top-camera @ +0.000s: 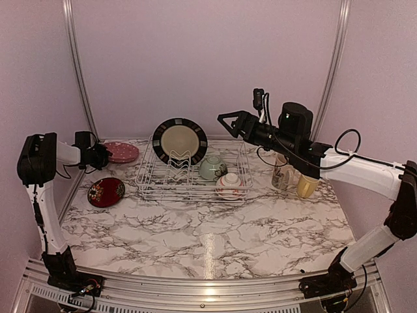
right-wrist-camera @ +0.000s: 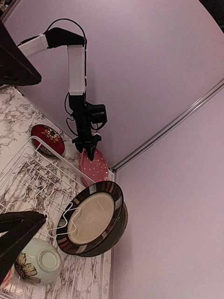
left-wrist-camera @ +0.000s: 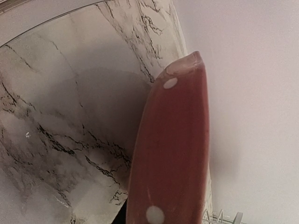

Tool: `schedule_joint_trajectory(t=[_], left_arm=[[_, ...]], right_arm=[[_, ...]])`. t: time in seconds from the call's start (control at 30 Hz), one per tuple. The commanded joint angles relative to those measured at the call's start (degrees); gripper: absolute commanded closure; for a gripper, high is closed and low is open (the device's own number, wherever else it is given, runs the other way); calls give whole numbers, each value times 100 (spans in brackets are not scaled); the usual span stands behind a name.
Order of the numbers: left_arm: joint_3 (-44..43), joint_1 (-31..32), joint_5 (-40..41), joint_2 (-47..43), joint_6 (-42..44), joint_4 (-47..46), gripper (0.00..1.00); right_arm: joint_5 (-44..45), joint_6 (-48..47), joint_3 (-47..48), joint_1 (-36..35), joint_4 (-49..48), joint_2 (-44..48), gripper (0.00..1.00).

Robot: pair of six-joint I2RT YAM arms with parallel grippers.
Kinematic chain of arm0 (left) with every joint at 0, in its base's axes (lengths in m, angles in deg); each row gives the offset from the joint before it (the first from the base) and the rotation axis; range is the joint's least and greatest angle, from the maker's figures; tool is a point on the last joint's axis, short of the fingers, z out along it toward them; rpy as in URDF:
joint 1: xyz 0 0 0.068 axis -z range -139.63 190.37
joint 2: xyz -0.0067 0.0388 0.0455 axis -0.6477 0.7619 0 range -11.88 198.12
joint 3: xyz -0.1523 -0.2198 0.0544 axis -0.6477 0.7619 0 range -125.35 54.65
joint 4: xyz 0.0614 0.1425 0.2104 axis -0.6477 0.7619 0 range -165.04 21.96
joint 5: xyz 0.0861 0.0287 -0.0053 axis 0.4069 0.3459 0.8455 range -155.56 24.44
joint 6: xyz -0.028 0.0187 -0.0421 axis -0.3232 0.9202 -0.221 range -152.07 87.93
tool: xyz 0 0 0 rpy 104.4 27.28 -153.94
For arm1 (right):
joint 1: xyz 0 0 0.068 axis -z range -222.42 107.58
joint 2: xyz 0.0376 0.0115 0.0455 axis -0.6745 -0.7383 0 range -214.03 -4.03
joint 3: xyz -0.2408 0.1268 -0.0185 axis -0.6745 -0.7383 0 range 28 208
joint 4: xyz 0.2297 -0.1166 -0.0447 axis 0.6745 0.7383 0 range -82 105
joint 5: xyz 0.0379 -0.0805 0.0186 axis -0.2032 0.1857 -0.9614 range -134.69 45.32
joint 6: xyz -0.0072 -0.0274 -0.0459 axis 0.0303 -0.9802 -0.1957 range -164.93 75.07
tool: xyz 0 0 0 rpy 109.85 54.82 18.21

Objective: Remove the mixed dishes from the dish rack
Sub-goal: Place the plate at the corner of the board.

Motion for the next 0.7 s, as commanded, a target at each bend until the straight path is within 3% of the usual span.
schedule_joint_trajectory(t=[0.0,0.33,0.67], left_arm=[[190,-94,-43,-76,226,-57,74],[225,-168,43,-338,638,488,52],[-86,-229,791,-979,1570,2011,30]], right_arm=[[7,-81,91,53,122,49,11],[-52,-120,147,56,127,-69,11],[-66,-393,394,57,274,-452,11]])
